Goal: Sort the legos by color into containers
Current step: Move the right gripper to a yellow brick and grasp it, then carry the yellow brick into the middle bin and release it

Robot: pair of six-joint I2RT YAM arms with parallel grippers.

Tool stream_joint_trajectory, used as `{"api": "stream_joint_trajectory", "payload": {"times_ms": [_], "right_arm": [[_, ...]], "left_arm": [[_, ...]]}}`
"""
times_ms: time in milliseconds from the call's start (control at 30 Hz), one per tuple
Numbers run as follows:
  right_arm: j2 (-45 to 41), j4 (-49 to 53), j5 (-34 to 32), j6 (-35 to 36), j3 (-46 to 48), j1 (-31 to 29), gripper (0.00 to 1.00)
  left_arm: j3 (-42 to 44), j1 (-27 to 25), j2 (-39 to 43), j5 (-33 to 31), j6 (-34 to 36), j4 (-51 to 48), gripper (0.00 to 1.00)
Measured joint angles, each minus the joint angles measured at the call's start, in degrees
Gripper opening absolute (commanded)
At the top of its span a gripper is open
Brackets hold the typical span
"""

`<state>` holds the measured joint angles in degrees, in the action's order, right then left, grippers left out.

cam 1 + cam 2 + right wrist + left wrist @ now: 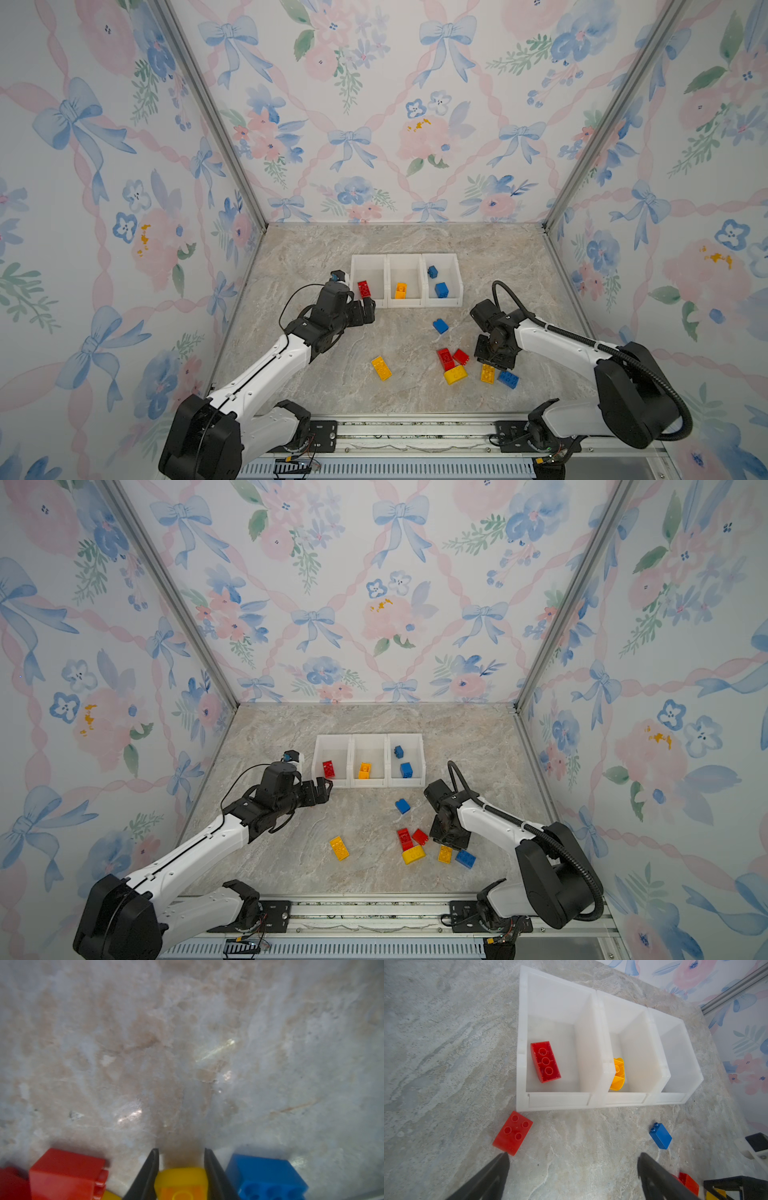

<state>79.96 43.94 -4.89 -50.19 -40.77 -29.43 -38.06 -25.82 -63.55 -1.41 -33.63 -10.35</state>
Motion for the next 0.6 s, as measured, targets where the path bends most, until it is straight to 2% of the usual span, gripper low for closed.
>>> {"api": "stream_joint_trajectory", "payload": {"times_ms": [367,600], "right_arm": [[-2.3,1.7,-0.3,0.0,-0.8,-0.8,0.27],[-4.4,4.1,-0.6,0.1,-7.1,-2.2,0.27]], "left_arm": [[1.4,0.0,2.5,0.0,-0.1,0.0,0.98],[2.1,0.0,3.3,0.0,-1.1,0.0,0.98]]}}
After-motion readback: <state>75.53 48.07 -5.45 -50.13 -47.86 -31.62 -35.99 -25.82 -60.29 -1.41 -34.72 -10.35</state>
